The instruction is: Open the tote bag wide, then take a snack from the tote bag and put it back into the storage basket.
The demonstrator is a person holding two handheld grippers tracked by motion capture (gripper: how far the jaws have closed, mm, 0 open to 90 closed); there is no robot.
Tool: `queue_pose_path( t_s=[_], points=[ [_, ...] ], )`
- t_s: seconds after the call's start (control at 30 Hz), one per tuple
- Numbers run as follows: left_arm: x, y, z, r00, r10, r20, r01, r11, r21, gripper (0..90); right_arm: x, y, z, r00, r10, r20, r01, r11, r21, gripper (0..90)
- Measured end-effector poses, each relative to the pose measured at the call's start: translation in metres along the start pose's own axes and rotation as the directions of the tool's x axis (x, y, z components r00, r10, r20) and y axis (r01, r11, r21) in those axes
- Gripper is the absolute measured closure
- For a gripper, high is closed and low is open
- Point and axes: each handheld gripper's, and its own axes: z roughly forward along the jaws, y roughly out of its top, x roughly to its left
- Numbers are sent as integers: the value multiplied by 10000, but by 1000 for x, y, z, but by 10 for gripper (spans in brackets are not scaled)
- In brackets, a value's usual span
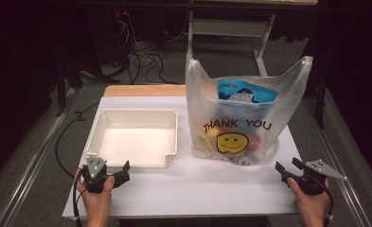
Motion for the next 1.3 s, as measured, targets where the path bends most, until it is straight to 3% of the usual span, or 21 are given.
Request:
queue_pose_path(
  t_s=[0.03, 0.13, 0.23, 0.27, 0.33, 0.37, 0.43, 0.5, 0.53, 0.57, 0.63, 0.67, 0.7, 0.8, 0.83, 1.03, 1.07, 1.1, 1.13, 1.23, 1.3],
  points=[
    [-3, 1, -1, 9998, 174, 114, -174, 9998, 6, 44, 2, 2, -1, 9998, -43, 172, 43, 10000, 11, 265],
    [-12, 7, -4, 9989, 173, 431, -167, 9998, -135, 63, 10, 9, -8, 9988, -266, 423, 266, 9996, 19, 252],
    [-20, 19, -9, 9984, 164, 542, -142, 9991, -407, 111, 16, 21, -16, 9972, -314, 684, 340, 9987, -371, 271],
    [-20, 19, -9, 9984, 164, 542, -142, 9991, -407, 132, 16, 21, -16, 9972, -314, 684, 340, 9987, -371, 271],
    [-25, 27, -11, 9973, 221, 697, -187, 9986, -489, 148, 15, 37, -20, 9993, 277, 257, -252, 9952, -941, 292],
    [-30, 35, -12, 9941, 158, 1069, -106, 9987, -491, 149, 15, 44, -21, 9987, 474, 170, -454, 9932, -1069, 296],
    [-33, 39, -12, 9919, 153, 1257, -85, 9985, -547, 151, 15, 50, -23, 9983, 569, 161, -545, 9912, -1208, 301],
    [-43, 50, -8, 9879, 265, 1528, -178, 9981, -585, 154, 20, 71, -24, 9984, 559, 112, -537, 9877, -1466, 305],
    [-43, 50, -8, 9879, 265, 1528, -178, 9981, -585, 154, 20, 71, -24, 9984, 559, 112, -537, 9877, -1466, 305],
    [-52, 59, -6, 9868, 472, 1552, -374, 9972, -655, 157, 25, 85, -25, 9984, 486, 298, -432, 9858, -1621, 319],
    [-56, 64, -5, 9859, 488, 1602, -381, 9969, -692, 164, 27, 96, -26, 9979, 540, 366, -467, 9830, -1778, 328],
    [-60, 70, -5, 9834, 520, 1741, -395, 9964, -745, 164, 27, 96, -26, 9979, 540, 366, -467, 9830, -1778, 328],
    [-69, 80, -4, 9801, 652, 1874, -473, 9940, -986, 166, 30, 109, -23, 9983, 493, 296, -433, 9833, -1770, 316],
    [-78, 90, -3, 9767, 780, 1998, -544, 9912, -1209, 171, 34, 117, -21, 9990, 397, 214, -352, 9830, -1799, 297],
    [-87, 98, -1, 9727, 956, 2116, -671, 9882, -1379, 177, 37, 125, -19, 9994, 313, 169, -276, 9816, -1888, 280],
    [-112, 113, 16, 9629, 1184, 2424, -883, 9874, -1315, 189, 41, 138, -7, 10000, 9, -43, -15, 9865, -1637, 277],
    [-117, 115, 19, 9612, 1182, 2492, -880, 9877, -1294, 200, 41, 140, -4, 9992, 296, -277, -337, 9858, -1646, 289],
    [-125, 119, 22, 9550, 1207, 2709, -864, 9870, -1352, 205, 41, 139, -3, 9986, 362, -376, -420, 9853, -1655, 290],
    [-125, 119, 22, 9550, 1207, 2709, -864, 9870, -1352, 206, 41, 139, -3, 9986, 362, -376, -420, 9853, -1655, 290],
    [-137, 126, 25, 9455, 1251, 3007, -835, 9855, -1474, 215, 45, 137, 3, 9997, 73, -228, -105, 9898, -1418, 335],
    [-145, 133, 28, 9398, 1458, 3090, -1026, 9831, -1519, 235, 45, 134, 4, 9992, 148, -382, -205, 9880, -1530, 463]
  ],
)
